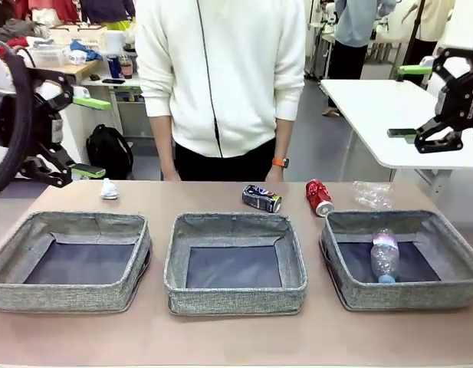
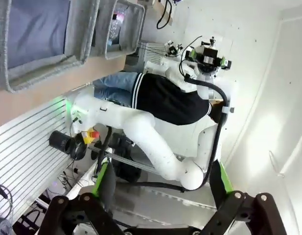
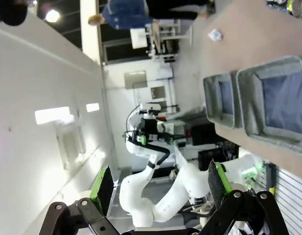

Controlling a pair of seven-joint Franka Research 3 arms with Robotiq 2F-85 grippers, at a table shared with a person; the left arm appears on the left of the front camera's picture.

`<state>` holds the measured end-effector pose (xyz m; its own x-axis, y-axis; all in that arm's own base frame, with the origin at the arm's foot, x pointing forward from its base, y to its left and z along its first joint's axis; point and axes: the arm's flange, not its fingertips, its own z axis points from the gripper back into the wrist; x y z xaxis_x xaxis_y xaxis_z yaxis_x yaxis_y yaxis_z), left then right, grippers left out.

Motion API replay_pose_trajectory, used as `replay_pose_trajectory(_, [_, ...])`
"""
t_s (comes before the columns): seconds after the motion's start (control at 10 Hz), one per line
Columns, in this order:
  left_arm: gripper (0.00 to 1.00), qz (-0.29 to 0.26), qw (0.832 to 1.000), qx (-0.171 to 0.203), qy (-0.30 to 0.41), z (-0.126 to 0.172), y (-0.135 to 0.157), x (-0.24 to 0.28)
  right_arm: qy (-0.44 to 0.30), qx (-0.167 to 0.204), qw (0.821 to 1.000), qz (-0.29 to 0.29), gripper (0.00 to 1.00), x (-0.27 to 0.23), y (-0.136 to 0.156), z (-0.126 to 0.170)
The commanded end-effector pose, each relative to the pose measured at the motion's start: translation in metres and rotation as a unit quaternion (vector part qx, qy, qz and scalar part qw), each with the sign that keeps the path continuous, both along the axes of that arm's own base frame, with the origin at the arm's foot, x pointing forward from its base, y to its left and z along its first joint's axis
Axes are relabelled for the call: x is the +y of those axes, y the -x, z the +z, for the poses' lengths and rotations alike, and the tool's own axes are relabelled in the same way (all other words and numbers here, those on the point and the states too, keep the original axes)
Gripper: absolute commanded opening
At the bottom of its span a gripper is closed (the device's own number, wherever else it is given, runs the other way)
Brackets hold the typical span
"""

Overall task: Sort the waste into the appropriate baskets.
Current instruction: Place the picked waste into the Fabric basket indicated by the person, then pick up the waste item pointed out by the person.

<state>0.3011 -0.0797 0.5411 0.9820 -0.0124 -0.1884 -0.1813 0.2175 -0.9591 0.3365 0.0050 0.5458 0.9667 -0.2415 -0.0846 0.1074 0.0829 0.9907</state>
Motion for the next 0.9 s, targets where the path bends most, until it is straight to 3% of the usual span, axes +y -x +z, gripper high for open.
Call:
replay_pose_trajectory(0.0, [1.0, 0.039, 0.999, -0.008, -0.008, 0.0146, -0.0084, 0.0007, -0.011, -0.002, 1.0, 0.026, 1.0, 0.0124, 0.0024, 0.0022])
replay_pose_trajectory(0.8, [1.0, 0.039, 0.999, -0.008, -0.008, 0.0146, -0.0084, 0.0007, -0.011, -0.002, 1.0, 0.026, 1.0, 0.0124, 0.0024, 0.0022])
